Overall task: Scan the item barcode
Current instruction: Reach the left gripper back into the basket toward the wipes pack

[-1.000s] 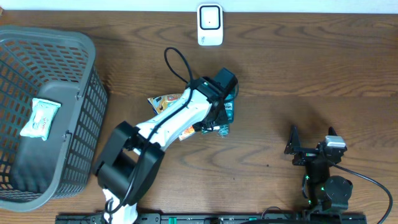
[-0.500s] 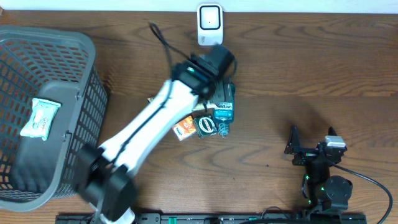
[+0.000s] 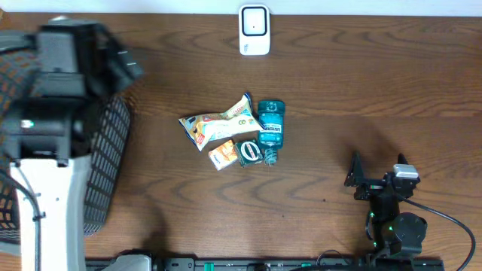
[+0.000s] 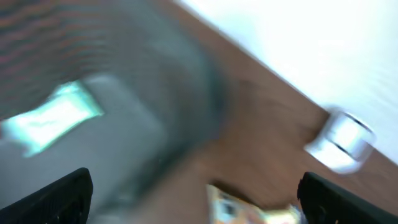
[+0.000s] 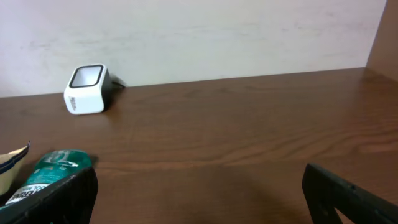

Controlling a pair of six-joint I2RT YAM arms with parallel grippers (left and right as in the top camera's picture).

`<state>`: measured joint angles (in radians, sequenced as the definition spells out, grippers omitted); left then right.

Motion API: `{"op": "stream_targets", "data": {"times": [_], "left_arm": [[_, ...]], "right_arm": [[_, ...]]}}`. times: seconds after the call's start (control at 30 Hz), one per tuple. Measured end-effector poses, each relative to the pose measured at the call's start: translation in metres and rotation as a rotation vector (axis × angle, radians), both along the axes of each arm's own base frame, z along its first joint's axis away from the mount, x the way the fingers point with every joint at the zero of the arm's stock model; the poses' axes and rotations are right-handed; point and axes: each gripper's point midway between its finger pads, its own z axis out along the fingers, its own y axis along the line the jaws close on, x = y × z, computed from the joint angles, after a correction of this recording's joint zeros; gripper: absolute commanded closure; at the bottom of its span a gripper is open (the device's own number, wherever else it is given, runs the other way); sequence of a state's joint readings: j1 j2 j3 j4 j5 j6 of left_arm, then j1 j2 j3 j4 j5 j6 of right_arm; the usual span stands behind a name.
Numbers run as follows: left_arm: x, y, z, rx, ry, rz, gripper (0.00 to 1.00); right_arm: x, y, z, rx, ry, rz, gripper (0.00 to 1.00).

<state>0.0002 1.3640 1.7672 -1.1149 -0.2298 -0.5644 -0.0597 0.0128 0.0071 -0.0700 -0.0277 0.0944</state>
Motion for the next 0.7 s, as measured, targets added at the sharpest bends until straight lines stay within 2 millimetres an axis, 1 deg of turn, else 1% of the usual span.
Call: {"op": "stream_targets", "data": {"times": [0.07, 0.1, 0.17, 0.23, 0.37, 0.43, 0.53, 0.67, 0.7], "left_arm": [[-0.009, 0.034, -0.013, -0.017, 0.034, 0.124, 0.02], [-0.015, 0.052, -0.023, -0.032, 0.053, 0.198, 0.02], [-0.026, 0.081, -0.043, -0.065, 0.082, 0.323, 0.02], [-0.035, 0.109, -0.065, -0.098, 0.092, 0.447, 0.02], [-0.052, 0.155, -0.114, -0.140, 0.105, 0.630, 0.02], [-0.057, 0.171, -0.134, -0.141, 0.104, 0.676, 0.02], [-0.062, 0.189, -0.163, -0.133, 0.112, 0.709, 0.02], [-0.055, 0.198, -0.191, -0.124, 0.144, 0.697, 0.02], [-0.050, 0.201, -0.203, -0.126, 0.164, 0.691, 0.02]], "right_arm": [[0.000, 0.000, 0.000, 0.000, 0.000, 0.000, 0.01], [0.000, 0.000, 0.000, 0.000, 0.000, 0.000, 0.01], [0.000, 0.000, 0.000, 0.000, 0.000, 0.000, 0.01], [0.000, 0.000, 0.000, 0.000, 0.000, 0.000, 0.01], [0.000, 0.000, 0.000, 0.000, 0.000, 0.000, 0.01], [0.000, 0.000, 0.000, 0.000, 0.000, 0.000, 0.01], [0.000, 0.000, 0.000, 0.000, 0.000, 0.000, 0.01], [0.000, 0.000, 0.000, 0.000, 0.000, 0.000, 0.01], [0.000, 0.000, 0.000, 0.000, 0.000, 0.000, 0.01]]}}
